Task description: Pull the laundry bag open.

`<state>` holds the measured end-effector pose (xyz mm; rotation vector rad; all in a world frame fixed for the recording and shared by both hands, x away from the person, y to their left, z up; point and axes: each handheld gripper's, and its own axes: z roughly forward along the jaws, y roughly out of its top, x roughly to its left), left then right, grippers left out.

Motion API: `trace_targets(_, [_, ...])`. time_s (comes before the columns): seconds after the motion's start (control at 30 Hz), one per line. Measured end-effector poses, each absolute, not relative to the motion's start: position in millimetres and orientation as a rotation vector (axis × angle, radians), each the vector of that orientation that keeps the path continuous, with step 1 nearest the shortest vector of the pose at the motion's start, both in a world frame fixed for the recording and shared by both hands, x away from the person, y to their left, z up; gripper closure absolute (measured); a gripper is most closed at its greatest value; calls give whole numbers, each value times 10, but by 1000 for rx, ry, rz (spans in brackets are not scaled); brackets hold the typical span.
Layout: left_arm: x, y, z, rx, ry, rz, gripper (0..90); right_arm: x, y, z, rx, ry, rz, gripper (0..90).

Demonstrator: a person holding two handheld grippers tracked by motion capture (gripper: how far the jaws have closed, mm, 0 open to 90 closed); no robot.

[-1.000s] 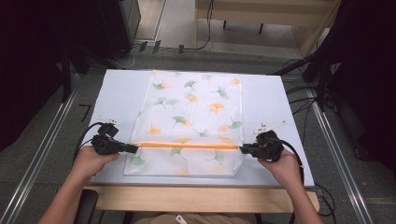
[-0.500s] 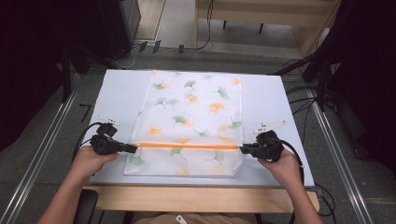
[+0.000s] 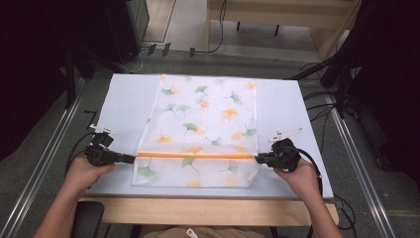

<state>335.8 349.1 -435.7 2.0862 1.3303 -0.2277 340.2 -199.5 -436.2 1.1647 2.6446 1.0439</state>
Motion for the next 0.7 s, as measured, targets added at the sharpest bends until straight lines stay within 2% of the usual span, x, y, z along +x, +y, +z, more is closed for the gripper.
trace_targets(0.7, [3332, 3363, -4339, 2108, 1283, -244, 900, 3491, -2116, -4441, 1228, 2613, 1026, 839])
